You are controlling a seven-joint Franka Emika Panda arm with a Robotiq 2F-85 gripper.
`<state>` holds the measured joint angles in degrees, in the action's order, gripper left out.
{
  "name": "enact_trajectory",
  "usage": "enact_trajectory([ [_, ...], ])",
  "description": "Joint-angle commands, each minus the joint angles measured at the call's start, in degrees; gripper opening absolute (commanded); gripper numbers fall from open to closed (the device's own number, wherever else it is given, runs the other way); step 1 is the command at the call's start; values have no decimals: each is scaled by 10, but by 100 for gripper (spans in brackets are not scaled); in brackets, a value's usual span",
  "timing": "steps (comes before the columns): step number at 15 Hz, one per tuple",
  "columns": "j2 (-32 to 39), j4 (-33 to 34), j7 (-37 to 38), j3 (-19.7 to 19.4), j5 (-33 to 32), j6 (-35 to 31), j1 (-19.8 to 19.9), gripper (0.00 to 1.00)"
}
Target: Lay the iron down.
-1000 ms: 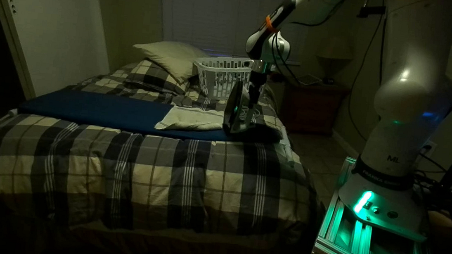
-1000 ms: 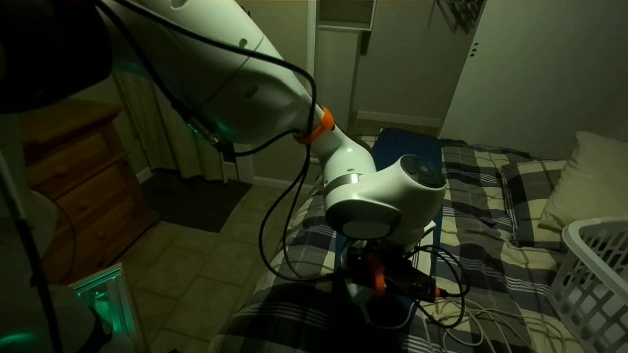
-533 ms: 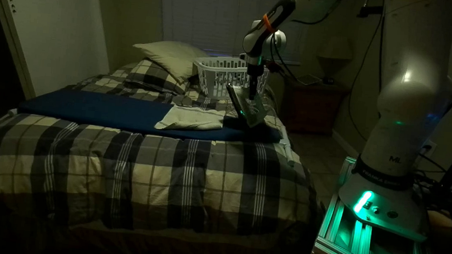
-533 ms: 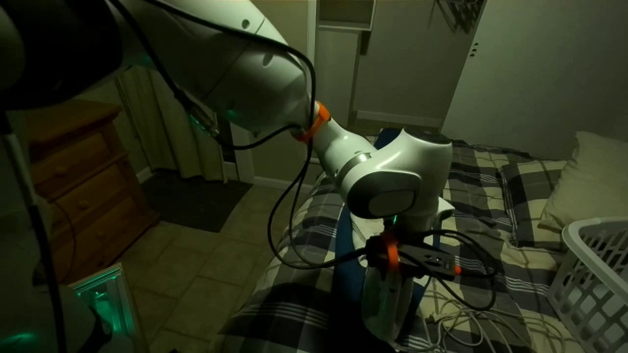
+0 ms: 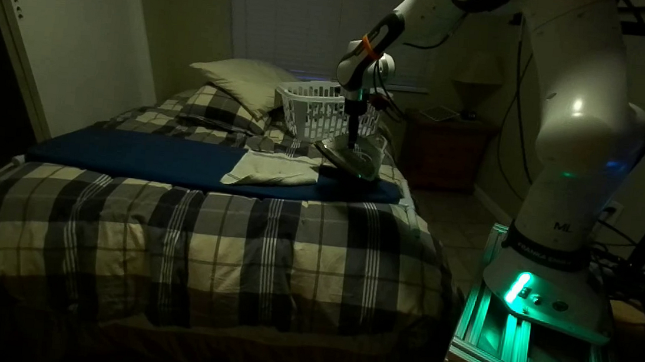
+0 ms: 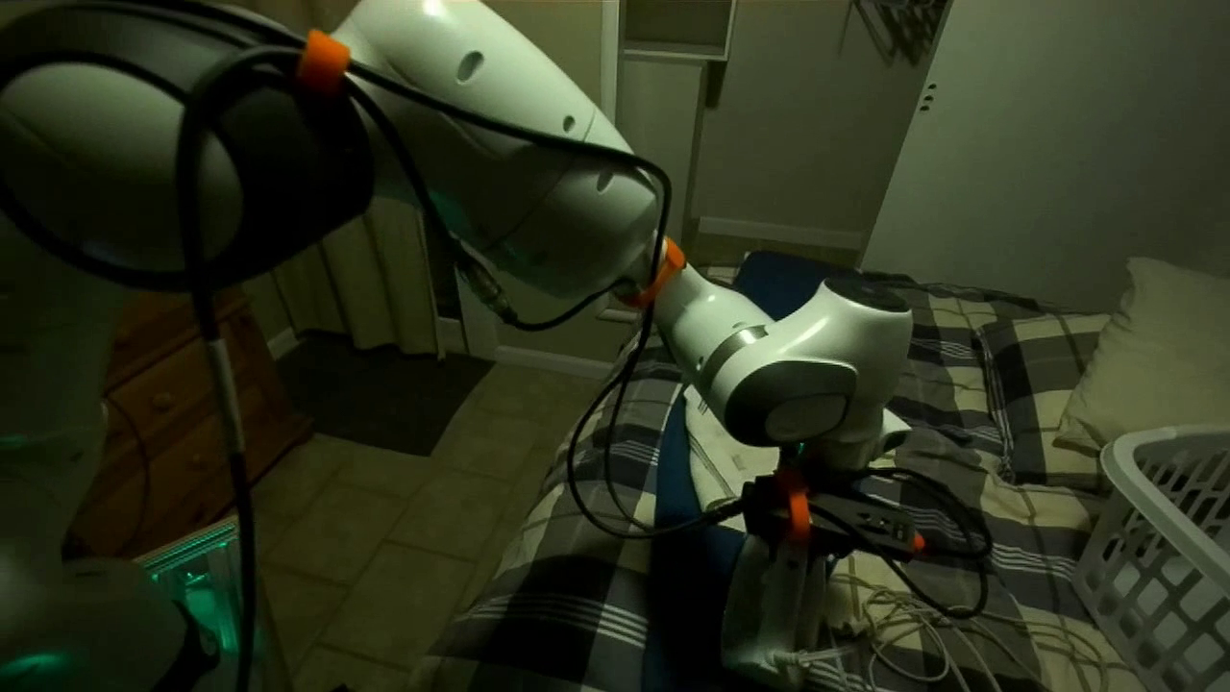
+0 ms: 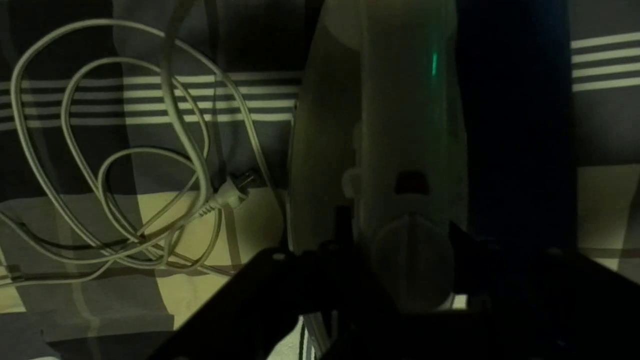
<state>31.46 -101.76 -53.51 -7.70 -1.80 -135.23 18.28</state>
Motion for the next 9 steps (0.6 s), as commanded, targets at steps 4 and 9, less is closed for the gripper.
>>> enact_trajectory([
  [4, 52, 99, -14, 40, 14, 17, 27, 15],
  [9, 87, 148, -23, 54, 2, 52, 20, 15],
])
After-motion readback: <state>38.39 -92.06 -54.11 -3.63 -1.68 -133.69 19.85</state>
